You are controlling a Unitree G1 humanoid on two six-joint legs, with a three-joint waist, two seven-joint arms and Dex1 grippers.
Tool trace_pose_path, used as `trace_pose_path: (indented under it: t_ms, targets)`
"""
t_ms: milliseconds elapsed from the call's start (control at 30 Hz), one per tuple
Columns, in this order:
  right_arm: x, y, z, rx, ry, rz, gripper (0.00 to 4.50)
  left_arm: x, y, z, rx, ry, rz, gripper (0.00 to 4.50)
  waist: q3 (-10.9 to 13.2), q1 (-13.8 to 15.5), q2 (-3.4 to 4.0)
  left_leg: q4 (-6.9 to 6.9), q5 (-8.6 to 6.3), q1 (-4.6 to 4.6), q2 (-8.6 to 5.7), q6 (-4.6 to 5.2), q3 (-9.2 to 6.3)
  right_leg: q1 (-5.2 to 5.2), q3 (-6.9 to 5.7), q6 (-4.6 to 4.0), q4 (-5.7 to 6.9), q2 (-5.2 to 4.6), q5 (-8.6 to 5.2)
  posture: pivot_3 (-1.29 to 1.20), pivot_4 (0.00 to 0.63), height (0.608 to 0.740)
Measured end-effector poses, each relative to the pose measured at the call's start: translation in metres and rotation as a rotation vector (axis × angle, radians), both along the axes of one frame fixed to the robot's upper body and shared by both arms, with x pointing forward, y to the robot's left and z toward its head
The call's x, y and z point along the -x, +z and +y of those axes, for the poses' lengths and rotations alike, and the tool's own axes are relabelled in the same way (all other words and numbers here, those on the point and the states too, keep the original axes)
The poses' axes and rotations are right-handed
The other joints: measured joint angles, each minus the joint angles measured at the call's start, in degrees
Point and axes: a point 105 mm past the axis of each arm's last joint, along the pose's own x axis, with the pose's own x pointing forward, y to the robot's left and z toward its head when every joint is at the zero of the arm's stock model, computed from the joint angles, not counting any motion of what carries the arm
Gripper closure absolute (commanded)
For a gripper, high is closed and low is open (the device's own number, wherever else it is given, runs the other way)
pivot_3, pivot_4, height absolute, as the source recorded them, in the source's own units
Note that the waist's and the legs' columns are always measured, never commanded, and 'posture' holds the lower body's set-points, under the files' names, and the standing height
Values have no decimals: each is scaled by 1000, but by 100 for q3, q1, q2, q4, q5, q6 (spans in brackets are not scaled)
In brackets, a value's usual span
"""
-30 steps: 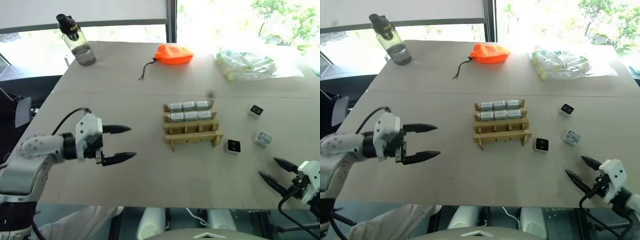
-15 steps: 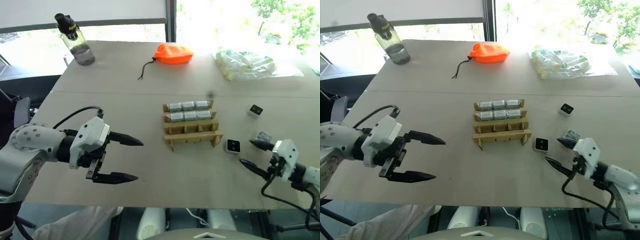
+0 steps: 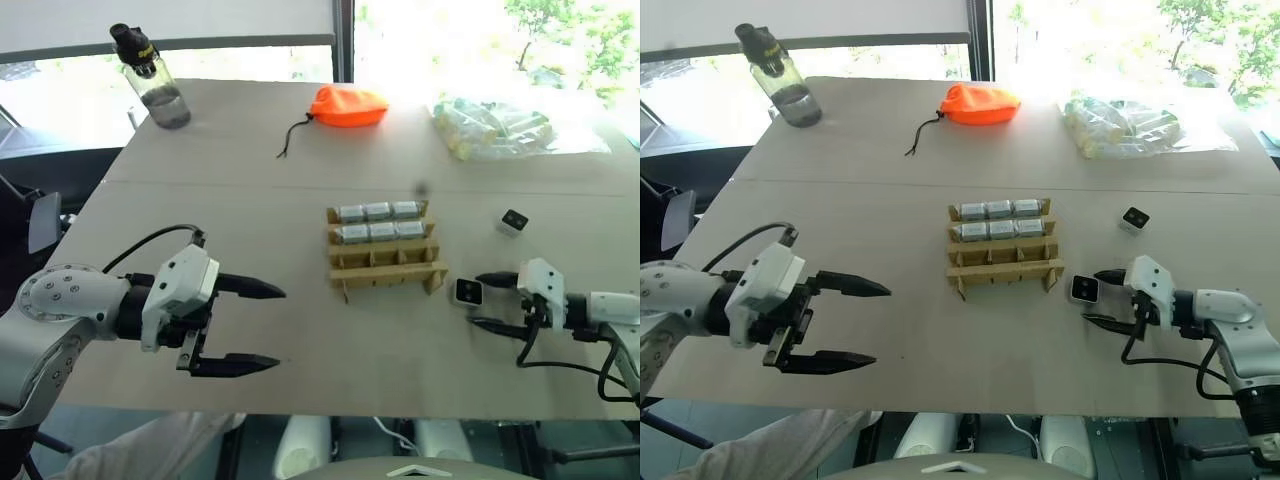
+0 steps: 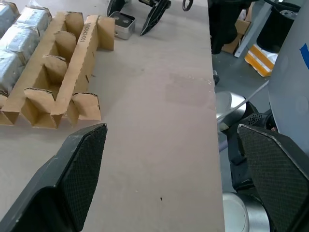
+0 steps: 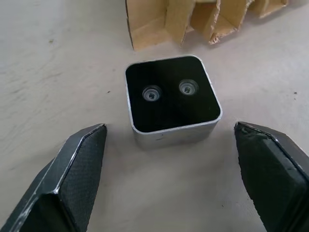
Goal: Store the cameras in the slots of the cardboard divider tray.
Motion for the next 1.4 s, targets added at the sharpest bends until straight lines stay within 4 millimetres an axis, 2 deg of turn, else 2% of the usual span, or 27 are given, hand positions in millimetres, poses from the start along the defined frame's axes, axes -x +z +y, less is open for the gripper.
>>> trace_pose_path:
  t_ms: [133,167,400,500,567,633,800,867,967,1000,1133,1167,1267,1300,1400]
  targets:
    - [-3,5,5,-5,37,-8,2556,1,2,-1,0,-2,-11,0,0,0,0,0,0,-1,0,0,1,0,0,0,-1,-1,0,0,150,726]
    - [-4,6,6,-7,39,-12,2689,0,2,-1,0,-1,-11,0,0,5,0,0,0,-1,-1,0,1,0,0,0,-2,-1,0,0,150,726]
    - [-2,4,7,-22,35,5,2689,0,2,-1,0,2,-12,0,1,5,0,0,0,-2,-1,-1,1,0,-1,0,-1,-1,0,0,150,726]
    - [0,9,3,-6,20,6,2689,-1,3,-2,1,0,-14,0,4,6,4,1,0,-2,-1,0,2,0,0,0,-1,-2,0,0,150,726]
    - [-7,29,6,-28,-4,-55,2689,-3,8,-4,12,-3,-23,0,5,1,2,3,1,0,0,-1,2,0,1,0,2,-1,1,0,150,726]
    - [-16,50,18,-59,3,-138,2689,-6,15,-8,34,-15,-36,0,8,-28,-1,3,3,3,2,-6,4,0,5,0,5,3,1,0,150,726]
    - [-30,101,57,-81,82,-370,2689,-23,24,-17,79,36,-37,0,11,-8,-3,2,6,-1,1,-11,-3,-2,0,-1,8,6,1,0,150,726]
    - [-35,110,76,-25,130,-491,2689,-32,27,-17,103,88,0,0,17,-8,-12,2,6,-6,0,-11,-3,-4,-1,-1,5,5,1,0,150,726]
    - [-43,112,87,67,161,-615,2689,-33,26,-18,129,100,49,0,20,-6,-16,2,6,-13,-4,-11,0,-11,-1,0,2,-2,1,0,150,726]
    - [-49,113,95,125,192,-709,2689,-39,27,-19,153,121,56,0,23,0,-18,3,6,-14,-7,-11,-1,-12,-3,1,4,-4,1,0,150,726]
    - [-54,116,109,241,279,-899,2689,-62,27,-19,190,212,44,0,26,7,-22,6,9,-10,-10,-14,-3,-10,-7,0,9,-3,1,0,150,726]
    - [-55,119,117,309,340,-1017,2689,-74,26,-24,209,250,43,0,27,3,-27,7,11,-11,-10,-16,-4,-10,-6,0,11,-2,1,0,150,726]
    - [-52,118,124,356,395,-1128,2689,-84,21,-32,217,276,58,0,29,3,-31,7,11,-13,-8,-17,-3,-10,-7,0,10,-2,1,0,150,726]
    - [-52,115,129,381,424,-1180,2689,-94,21,-38,225,298,56,0,31,6,-34,8,12,-17,-9,-18,-2,-11,-10,0,9,-2,2,0,150,726]
    - [-46,110,145,394,495,-1266,2689,-107,19,-48,219,312,54,0,34,-16,-38,7,13,-16,-9,-21,-1,-12,-9,0,9,0,2,0,150,726]
